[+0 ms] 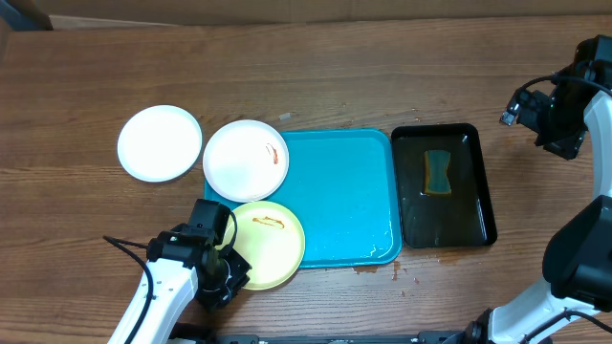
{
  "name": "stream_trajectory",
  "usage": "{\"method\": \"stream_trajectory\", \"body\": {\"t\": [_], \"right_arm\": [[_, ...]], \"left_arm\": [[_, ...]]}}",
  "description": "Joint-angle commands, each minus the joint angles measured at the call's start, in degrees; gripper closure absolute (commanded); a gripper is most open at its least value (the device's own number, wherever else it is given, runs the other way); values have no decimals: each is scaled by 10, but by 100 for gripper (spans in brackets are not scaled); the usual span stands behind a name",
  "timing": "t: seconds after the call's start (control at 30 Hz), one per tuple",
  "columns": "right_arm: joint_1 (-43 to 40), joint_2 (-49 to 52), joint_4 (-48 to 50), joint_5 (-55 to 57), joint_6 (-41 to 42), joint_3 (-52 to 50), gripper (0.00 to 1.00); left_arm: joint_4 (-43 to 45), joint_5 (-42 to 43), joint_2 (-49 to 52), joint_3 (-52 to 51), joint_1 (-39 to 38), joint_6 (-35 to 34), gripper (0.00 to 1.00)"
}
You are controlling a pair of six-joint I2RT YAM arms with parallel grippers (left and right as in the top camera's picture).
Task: Clean dirty plates on tray and stack at the side
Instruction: 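Grasp the yellow plate rim with the left gripper and slide it right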
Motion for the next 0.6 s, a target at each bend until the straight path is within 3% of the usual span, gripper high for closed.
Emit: {"method": "stream_trajectory", "body": {"t": [0.0, 0.37, 0.57], "right_arm": [[-1, -8, 1, 0, 4, 4, 0], [-1, -8, 2, 0, 4, 4, 0], [-1, -8, 1, 0, 4, 4, 0]], "left_arm": [[-4, 5, -3, -7, 1, -6, 78], [19, 2, -3, -14, 1, -3, 78], [18, 3, -3, -14, 1, -1, 87]]}}
